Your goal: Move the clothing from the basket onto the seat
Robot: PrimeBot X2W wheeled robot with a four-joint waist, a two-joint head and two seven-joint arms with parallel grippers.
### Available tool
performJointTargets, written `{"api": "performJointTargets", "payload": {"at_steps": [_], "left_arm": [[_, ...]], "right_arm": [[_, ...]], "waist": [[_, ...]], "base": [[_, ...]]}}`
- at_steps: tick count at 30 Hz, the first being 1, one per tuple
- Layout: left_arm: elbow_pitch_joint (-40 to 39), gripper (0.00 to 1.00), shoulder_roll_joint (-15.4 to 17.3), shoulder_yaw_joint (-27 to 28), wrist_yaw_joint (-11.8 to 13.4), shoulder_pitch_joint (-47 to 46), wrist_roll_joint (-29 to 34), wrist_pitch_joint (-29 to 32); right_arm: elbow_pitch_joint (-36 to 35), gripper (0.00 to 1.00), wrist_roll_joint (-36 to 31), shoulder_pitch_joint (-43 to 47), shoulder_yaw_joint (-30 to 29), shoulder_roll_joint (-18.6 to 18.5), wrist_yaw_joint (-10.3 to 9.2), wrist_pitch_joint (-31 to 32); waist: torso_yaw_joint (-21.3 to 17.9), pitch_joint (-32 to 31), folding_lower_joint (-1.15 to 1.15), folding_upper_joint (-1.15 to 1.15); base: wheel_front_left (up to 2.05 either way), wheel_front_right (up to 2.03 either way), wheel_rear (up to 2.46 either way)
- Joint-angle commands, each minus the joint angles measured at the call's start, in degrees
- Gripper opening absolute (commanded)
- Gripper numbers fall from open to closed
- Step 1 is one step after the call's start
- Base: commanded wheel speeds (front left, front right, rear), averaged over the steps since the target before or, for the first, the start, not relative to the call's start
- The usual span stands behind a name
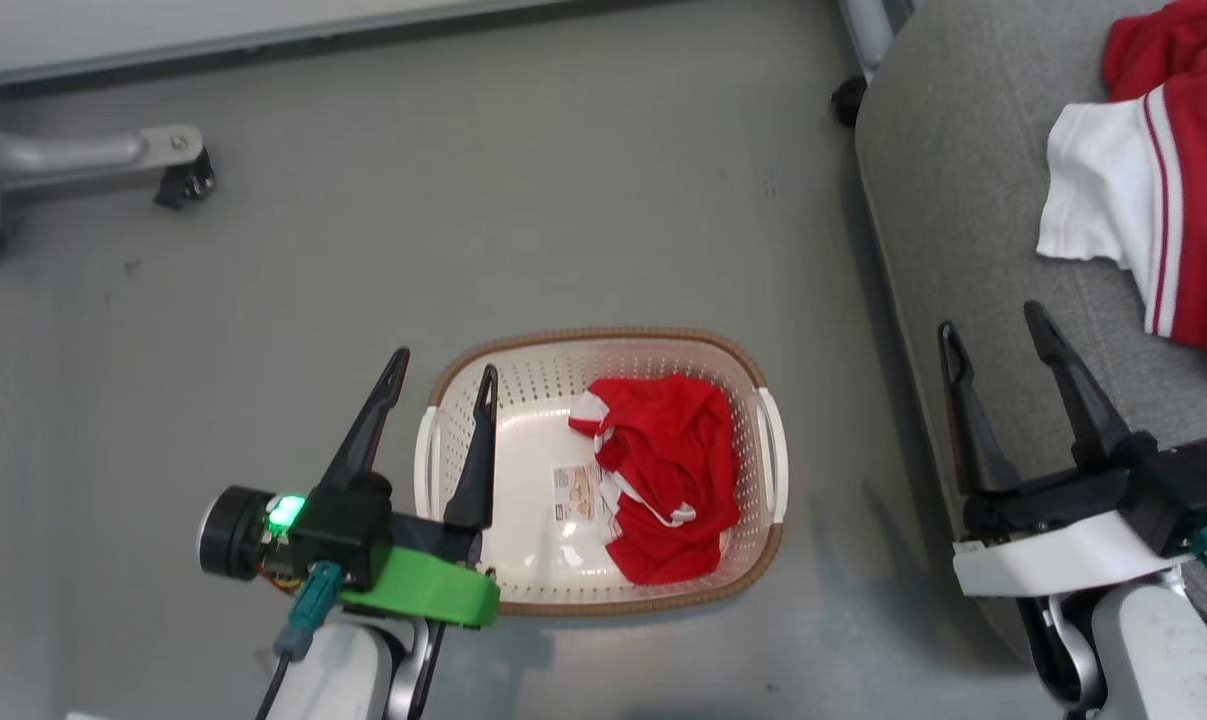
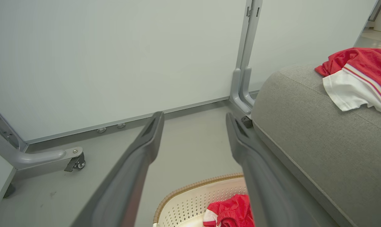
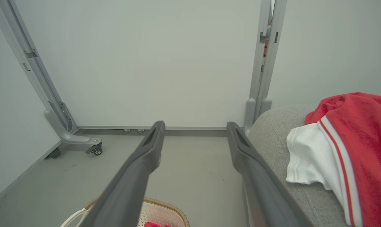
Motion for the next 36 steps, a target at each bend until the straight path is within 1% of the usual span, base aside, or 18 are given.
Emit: {"api": "performJointTargets", "payload": {"at_steps": [1, 6, 9, 12, 17, 21, 24, 26, 29, 36], "left_arm": [[0.84, 1.00, 0.07, -0.10, -0.38, -3.34, 1.15, -0.04], [5.98, 1.00, 0.12, -1.86, -2.53, -11.28, 3.28, -0.04], [12.17, 1.00, 0.44, -4.04, -4.16, -16.85, 3.94, -0.04], [17.87, 1.00, 0.79, -6.34, -4.96, -22.16, 4.63, -0.05], [29.83, 1.00, 0.77, -11.86, -5.46, -31.43, 6.11, -0.04], [37.17, 1.00, 0.53, -16.13, -5.50, -37.74, 6.73, -0.05], [43.21, 1.00, 0.36, -21.15, -5.53, -41.88, 7.86, -0.04], [46.95, 1.00, 0.44, -22.79, -5.52, -45.12, 8.41, -0.05], [51.39, 1.00, 0.28, -24.43, -5.52, -48.20, 8.59, -0.05], [56.49, 1.00, 0.93, -25.97, -5.16, -53.79, 9.25, -0.04]], "right_arm": [[-0.60, 1.00, 0.00, -2.15, -0.18, -0.39, -0.06, -0.11], [-2.28, 1.00, -0.65, -6.64, -1.04, -1.15, -0.06, -0.11], [-3.38, 1.00, -0.67, -9.13, -2.02, -1.49, -0.06, -0.11], [-4.41, 1.00, -0.39, -11.40, -2.81, -1.56, -0.06, -0.11], [-6.72, 1.00, -0.66, -14.42, -3.46, -1.70, -0.06, -0.11], [-8.32, 1.00, -0.97, -16.45, -1.61, -1.75, -0.06, -0.11], [-9.50, 1.00, -0.83, -17.58, -0.71, -1.42, -0.06, -0.11], [-10.42, 1.00, 0.02, -18.31, 0.16, -1.11, -0.06, -0.11], [-11.36, 1.00, 0.25, -18.91, 0.98, -1.20, -0.06, -0.11], [-13.04, 1.00, 0.74, -20.10, 2.76, -1.07, -0.06, -0.11]], "waist": [[-1.09, 13.07, 0.00, 0.00], [-2.35, 19.63, 0.00, 0.00], [-2.96, 23.48, 0.00, 0.00], [-3.52, 27.04, 0.00, 0.00], [-4.01, 32.26, 0.00, 0.00], [-4.89, 35.49, 0.00, 0.00], [-5.48, 37.47, 0.00, 0.00], [-6.06, 38.59, 0.00, 0.00], [-6.84, 40.16, 0.00, 0.00], [-8.78, 43.67, 0.00, 0.00]], "base": [[0.00, 0.00, 0.00], [0.00, 0.00, 0.00], [0.00, 0.00, 0.00], [0.00, 0.00, 0.00], [0.00, 0.00, 0.00], [0.00, 0.00, 0.00], [0.00, 0.00, 0.00], [0.00, 0.00, 0.00], [0.00, 0.00, 0.00], [0.00, 0.00, 0.00]]}}
